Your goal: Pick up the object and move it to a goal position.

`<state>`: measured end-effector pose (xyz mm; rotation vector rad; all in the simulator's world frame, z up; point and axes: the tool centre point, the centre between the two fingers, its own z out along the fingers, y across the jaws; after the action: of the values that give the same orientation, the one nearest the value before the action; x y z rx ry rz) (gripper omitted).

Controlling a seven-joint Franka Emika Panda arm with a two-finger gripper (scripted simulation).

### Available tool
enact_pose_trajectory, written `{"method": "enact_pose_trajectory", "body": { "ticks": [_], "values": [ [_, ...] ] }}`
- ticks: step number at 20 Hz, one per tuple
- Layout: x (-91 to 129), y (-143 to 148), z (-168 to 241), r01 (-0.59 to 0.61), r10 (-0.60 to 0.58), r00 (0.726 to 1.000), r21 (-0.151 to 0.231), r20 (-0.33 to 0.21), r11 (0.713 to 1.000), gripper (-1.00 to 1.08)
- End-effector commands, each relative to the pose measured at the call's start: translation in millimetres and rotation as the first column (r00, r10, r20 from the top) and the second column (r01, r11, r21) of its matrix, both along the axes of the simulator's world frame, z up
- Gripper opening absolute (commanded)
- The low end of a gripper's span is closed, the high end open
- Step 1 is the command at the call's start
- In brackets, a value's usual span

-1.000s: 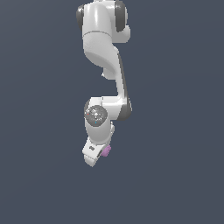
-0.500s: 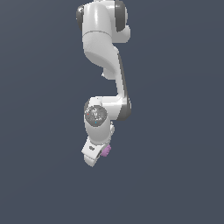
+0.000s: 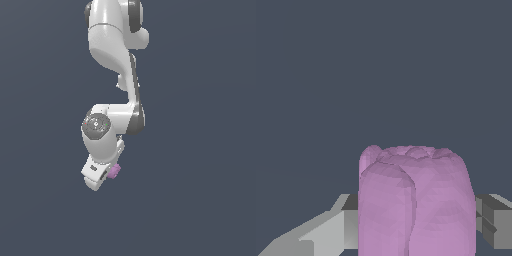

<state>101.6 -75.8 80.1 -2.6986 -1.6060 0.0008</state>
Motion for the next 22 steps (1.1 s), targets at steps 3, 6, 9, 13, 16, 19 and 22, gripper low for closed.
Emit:
{"method": "enact_pose_trajectory", "body": {
  "ticks": [3, 6, 9, 13, 16, 19, 22],
  "values": [
    [8.6, -22.0, 31.5, 0.000, 0.000, 1.000, 0.000, 0.001, 1.000, -1.00],
    [14.9, -37.5, 53.5, 0.000, 0.000, 1.000, 0.000, 0.001, 1.000, -1.00],
    [21.4, -52.9, 75.5, 0.000, 0.000, 1.000, 0.001, 0.001, 1.000, -1.00],
    [29.6, -71.7, 102.0, 0.000, 0.000, 1.000, 0.001, 0.001, 1.000, -1.00],
    [34.8, -83.2, 118.1, 0.000, 0.000, 1.000, 0.000, 0.001, 1.000, -1.00],
    [39.3, -92.5, 131.0, 0.000, 0.000, 1.000, 0.000, 0.001, 1.000, -1.00],
    [42.6, -99.2, 140.3, 0.001, -0.001, 1.000, 0.000, 0.001, 1.000, -1.00]
  ]
}}
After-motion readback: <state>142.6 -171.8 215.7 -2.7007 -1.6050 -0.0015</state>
